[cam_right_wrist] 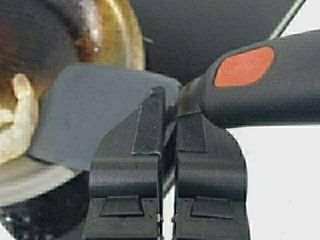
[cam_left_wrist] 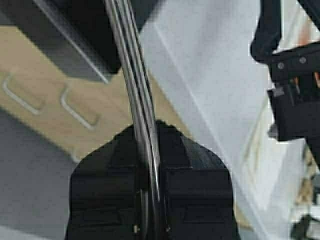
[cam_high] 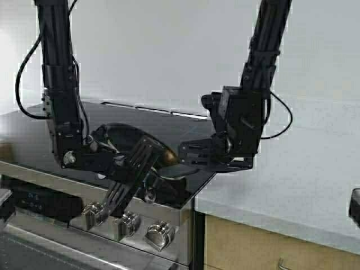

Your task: Add oil to the pan and cook the shrimp and serve it

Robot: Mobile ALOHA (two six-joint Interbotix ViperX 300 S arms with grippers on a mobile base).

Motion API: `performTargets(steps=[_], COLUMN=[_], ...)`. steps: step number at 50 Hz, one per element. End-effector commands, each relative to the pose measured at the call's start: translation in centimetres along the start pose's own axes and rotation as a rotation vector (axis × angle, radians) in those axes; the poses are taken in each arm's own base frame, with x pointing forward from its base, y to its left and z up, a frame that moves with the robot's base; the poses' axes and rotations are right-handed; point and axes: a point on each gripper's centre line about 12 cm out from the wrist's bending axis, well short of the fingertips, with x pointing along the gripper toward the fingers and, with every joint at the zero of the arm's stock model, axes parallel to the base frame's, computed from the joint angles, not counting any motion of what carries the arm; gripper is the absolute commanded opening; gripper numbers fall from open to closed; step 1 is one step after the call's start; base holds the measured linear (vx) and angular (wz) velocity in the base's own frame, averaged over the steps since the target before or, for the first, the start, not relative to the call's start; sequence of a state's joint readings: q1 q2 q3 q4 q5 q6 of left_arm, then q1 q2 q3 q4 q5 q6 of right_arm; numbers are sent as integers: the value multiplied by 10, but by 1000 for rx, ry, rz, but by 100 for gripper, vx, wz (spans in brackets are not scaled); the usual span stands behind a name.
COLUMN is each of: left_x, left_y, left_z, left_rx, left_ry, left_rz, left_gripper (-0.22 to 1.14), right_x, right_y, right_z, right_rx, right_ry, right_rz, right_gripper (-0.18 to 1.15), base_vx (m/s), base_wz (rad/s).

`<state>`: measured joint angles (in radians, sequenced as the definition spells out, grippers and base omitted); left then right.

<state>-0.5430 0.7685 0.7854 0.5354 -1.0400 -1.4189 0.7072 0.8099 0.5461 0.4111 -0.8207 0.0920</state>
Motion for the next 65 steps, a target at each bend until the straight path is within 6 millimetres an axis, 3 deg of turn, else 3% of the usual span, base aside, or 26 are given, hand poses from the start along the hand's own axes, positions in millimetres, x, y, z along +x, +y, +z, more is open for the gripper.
performTargets(steps=[1,13,26,39,54,65], left_x=[9,15,18,17,16,16], left_y=[-23,-30,-33,-30,-29,-29], left_z=[4,8,8,6,5,5], left_rx=[73,74,69,65,63,61], left_ry=[29,44,62,72,72,71], left_rz=[-90,-117,-129,-122,-119,-118], left_gripper=[3,3,3,3,3,3], right_x=[-11,-13,-4,6,9,12], right_y=[23,29,31,40,23,25], right_z=[6,18,14,26,60,80], right_rx=[-36,-26,12,44,47,49], right_ry=[-2,-11,9,-6,9,10], right_rz=[62,74,74,83,40,48], right_gripper=[7,7,7,7,8,8], base_vx=[0,0,0,0,0,0], base_wz=[0,0,0,0,0,0])
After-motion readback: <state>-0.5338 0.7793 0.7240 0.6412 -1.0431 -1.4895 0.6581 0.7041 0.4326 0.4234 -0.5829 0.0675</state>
